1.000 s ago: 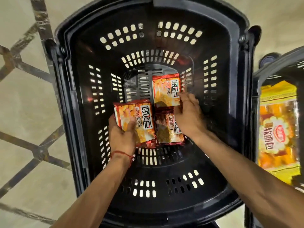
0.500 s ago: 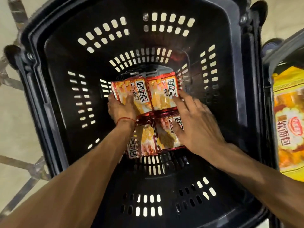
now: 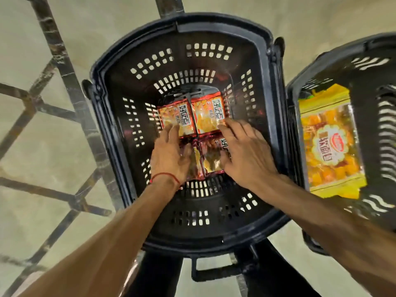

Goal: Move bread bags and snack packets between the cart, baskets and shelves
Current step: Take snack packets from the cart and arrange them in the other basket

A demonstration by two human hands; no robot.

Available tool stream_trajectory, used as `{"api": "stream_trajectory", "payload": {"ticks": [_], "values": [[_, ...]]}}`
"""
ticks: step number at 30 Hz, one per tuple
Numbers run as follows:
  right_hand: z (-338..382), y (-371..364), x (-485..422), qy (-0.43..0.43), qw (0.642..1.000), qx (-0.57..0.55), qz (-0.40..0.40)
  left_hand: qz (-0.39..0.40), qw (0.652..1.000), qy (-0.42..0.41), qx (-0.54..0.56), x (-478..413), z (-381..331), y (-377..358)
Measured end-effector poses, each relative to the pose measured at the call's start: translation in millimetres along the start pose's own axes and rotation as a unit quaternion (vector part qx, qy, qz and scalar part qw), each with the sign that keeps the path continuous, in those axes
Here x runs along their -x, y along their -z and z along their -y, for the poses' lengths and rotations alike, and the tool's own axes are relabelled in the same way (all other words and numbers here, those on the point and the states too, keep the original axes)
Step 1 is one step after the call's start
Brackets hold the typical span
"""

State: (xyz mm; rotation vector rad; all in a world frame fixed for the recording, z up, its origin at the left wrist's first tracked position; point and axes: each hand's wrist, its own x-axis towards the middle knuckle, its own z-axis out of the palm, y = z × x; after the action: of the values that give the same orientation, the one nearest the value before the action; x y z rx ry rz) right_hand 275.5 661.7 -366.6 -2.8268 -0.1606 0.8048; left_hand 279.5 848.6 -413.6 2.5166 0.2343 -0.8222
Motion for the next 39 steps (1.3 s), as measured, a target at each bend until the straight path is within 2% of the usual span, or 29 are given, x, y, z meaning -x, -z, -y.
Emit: {"api": "stream_trajectory", "payload": {"ticks": [8,14,19,25,31,39], "values": [[34,119,112,-0.01,0.998,-0.017,-0.061,0.005,0.977,-0.102,-0.185,137,-73,125],[46,209,205,0.002,0.998,0.002,-0.064,-0.009,0.966,-0.117,-0.231,246,-129,186],[40,251,270,0.004,0.993,0.017,-0.113,-0.055,0.956,-0.134,-0.256,315,-157,211],[37,270,343,-0.004,0.985,0.038,-0.166,-0.103,0.944,-0.172,-0.263,378,-174,222],[55,258,416,-0.055,0.977,0.057,-0.198,-0.079,0.929,-0.242,-0.269,426,-167,215],[58,225,524,-0.163,0.955,0.028,-0.246,-0.077,0.88,-0.364,-0.295,490,-188,201]]}}
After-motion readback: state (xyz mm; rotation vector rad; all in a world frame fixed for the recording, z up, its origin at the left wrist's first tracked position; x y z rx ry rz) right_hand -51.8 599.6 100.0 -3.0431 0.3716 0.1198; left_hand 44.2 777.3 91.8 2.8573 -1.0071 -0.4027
